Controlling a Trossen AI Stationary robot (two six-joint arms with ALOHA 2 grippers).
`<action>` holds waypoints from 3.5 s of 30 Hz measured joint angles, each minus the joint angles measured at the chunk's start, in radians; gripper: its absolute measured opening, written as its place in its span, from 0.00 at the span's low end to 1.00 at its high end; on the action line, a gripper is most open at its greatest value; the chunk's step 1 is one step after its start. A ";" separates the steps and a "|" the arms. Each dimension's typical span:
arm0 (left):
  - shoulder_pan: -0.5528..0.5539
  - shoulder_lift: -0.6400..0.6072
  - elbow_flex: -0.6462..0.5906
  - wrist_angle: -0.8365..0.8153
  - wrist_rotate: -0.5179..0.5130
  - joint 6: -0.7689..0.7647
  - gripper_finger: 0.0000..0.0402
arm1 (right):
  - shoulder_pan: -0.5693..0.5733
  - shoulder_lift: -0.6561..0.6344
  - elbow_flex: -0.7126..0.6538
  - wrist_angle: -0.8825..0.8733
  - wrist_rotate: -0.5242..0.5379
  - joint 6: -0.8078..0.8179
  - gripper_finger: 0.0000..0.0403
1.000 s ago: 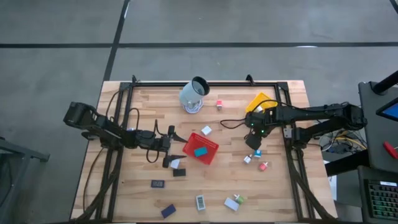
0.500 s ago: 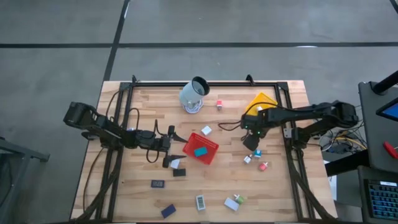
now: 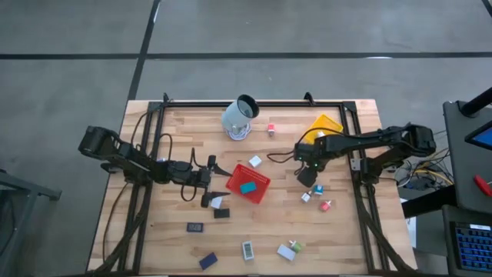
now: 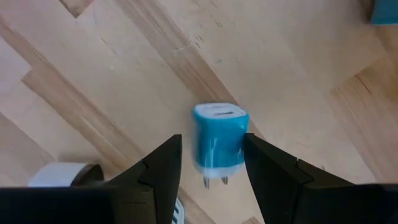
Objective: Pick & Place Office items
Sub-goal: Put the middle blue charger adapter into the yellow basket
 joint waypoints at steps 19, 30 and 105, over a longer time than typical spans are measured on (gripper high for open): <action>0.000 0.000 -0.001 0.000 0.003 0.000 0.82 | 0.000 0.038 0.000 0.008 -0.014 -0.016 0.33; 0.000 0.000 -0.001 0.000 0.003 0.000 0.82 | 0.000 0.034 0.003 0.014 -0.061 -0.051 0.03; -0.001 0.000 -0.001 0.006 0.015 0.022 0.82 | 0.136 0.018 0.087 -0.007 -0.074 0.390 0.75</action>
